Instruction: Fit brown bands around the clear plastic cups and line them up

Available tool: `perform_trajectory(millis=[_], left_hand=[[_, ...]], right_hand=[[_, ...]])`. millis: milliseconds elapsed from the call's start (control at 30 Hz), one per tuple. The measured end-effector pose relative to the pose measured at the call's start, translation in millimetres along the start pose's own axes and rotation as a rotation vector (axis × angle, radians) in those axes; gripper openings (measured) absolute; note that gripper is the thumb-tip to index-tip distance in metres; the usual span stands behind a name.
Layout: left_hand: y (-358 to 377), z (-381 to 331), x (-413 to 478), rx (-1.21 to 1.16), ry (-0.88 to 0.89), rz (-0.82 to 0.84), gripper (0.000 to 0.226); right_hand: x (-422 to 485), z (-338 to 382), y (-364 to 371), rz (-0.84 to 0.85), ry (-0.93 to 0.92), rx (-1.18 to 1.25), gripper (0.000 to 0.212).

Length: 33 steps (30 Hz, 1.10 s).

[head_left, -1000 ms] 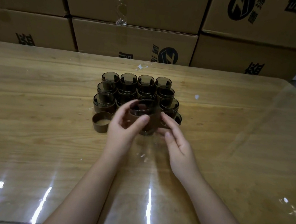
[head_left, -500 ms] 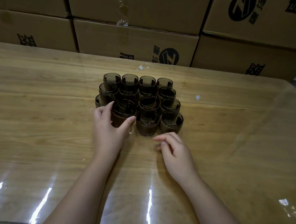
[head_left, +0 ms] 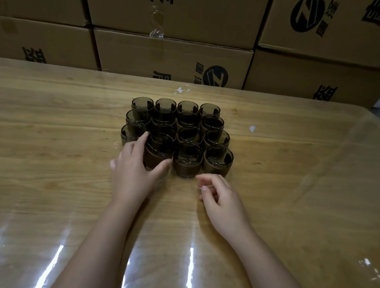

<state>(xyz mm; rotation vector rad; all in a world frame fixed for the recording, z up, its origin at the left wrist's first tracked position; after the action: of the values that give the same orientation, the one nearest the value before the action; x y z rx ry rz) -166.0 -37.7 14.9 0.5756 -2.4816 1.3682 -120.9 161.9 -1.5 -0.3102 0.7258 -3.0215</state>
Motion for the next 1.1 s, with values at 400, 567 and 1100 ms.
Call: perform_trajectory(millis=[400, 567, 1100], left_hand=[[-17.2, 12.8, 2.6, 0.341, 0.030, -0.058, 0.076], [-8.9, 3.2, -1.8, 0.271, 0.045, -0.069, 0.078], [-1.4, 9.7, -1.1, 0.245, 0.034, 0.079, 0.091]], right_hand=[[-0.2, 0.2, -0.4, -0.006, 0.009, 0.011, 0.027], [0.5, -0.2, -0.1, -0.020, 0.004, 0.020, 0.027], [1.9, -3.1, 0.8, -0.006, 0.021, -0.003, 0.024]])
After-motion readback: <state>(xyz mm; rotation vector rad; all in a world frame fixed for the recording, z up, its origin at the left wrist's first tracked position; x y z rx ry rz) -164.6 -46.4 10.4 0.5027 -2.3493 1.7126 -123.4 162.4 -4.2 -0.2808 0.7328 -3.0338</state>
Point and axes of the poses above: each hand's wrist, its own x-axis towards the middle knuckle, its own y-axis out of the palm, z = x × y, the point moved 3 cm from there along x, towards the middle knuckle, and after that the axes turned 5 degrees about x, right-handed, at the moved point
